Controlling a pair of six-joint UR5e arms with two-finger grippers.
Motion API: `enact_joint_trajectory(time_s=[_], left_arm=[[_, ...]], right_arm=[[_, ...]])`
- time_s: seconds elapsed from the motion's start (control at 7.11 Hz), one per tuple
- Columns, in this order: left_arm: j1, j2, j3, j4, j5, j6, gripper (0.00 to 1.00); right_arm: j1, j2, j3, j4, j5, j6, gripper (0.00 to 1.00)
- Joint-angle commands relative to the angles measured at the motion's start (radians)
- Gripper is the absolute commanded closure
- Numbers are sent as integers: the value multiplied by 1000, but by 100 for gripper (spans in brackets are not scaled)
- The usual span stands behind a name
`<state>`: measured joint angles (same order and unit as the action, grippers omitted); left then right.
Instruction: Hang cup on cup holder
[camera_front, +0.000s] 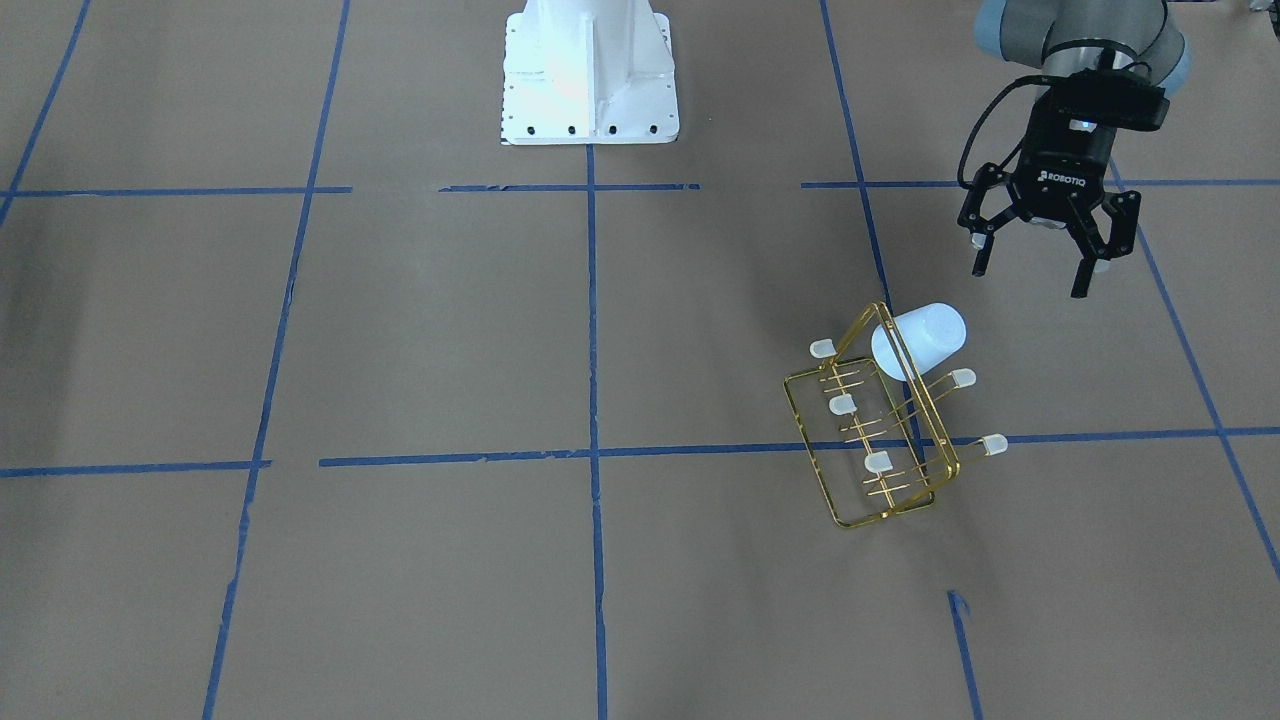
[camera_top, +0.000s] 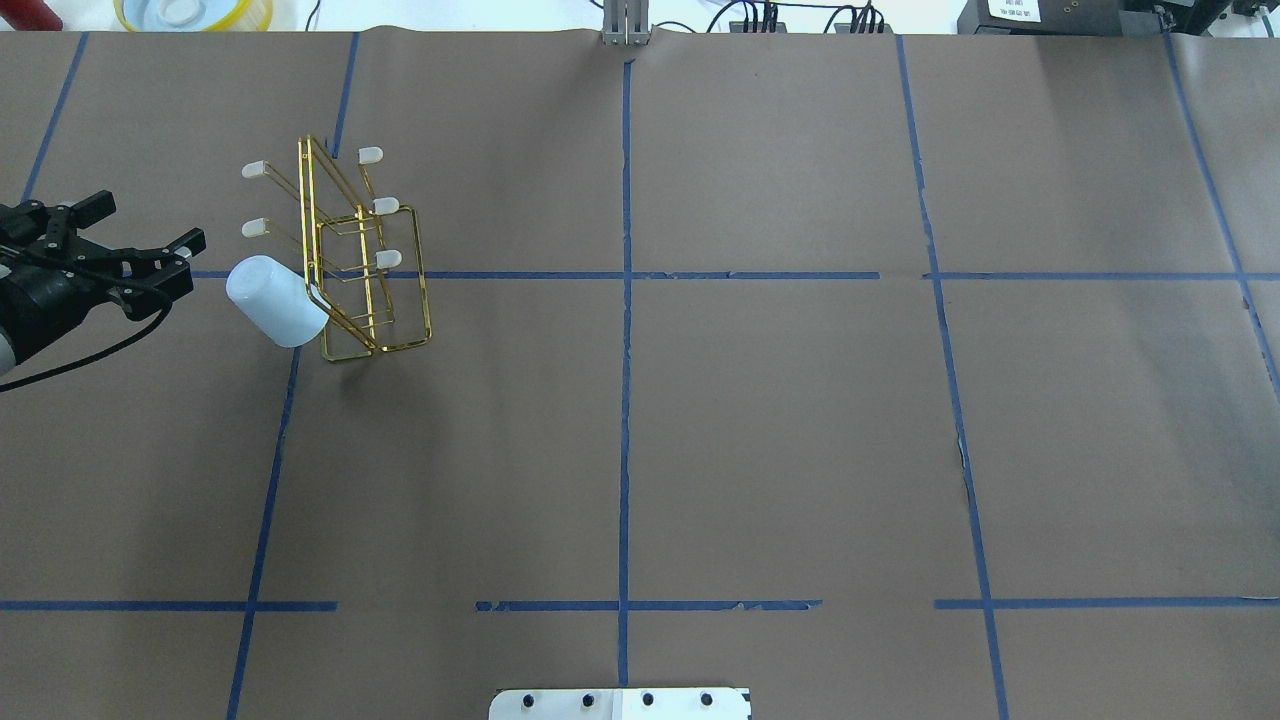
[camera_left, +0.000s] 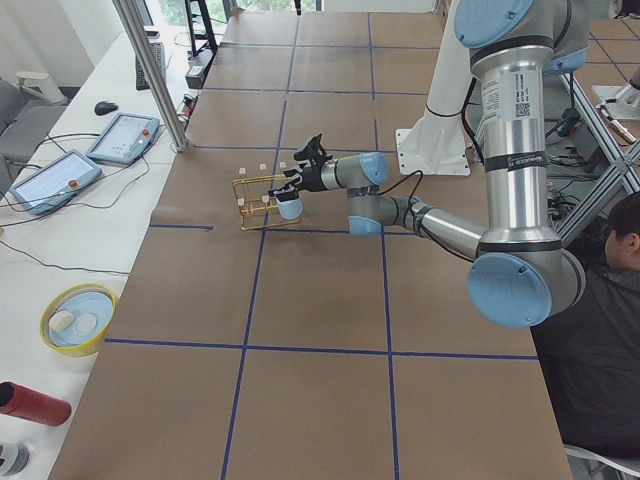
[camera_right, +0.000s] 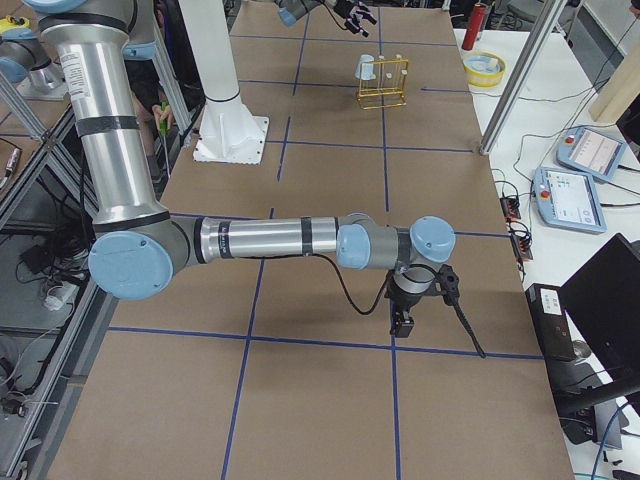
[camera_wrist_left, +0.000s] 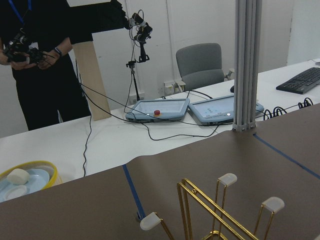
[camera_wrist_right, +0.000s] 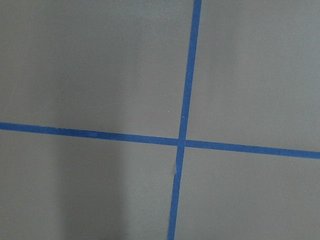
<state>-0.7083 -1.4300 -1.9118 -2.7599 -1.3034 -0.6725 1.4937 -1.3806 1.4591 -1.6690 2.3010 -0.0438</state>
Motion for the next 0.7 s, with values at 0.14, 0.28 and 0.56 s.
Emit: enact_joint_trajectory(time_s=[0.14,0.28,0.56], left_arm=[[-165,-1,56,123,-353,-1,0],[-274,-3,86,169,-528,2,0],[-420,-13,138,305,-710,14,0]], right_arm=[[0,0,0,0,0,-1,0],[0,0,0,0,0,-1,0],[0,0,0,0,0,-1,0]])
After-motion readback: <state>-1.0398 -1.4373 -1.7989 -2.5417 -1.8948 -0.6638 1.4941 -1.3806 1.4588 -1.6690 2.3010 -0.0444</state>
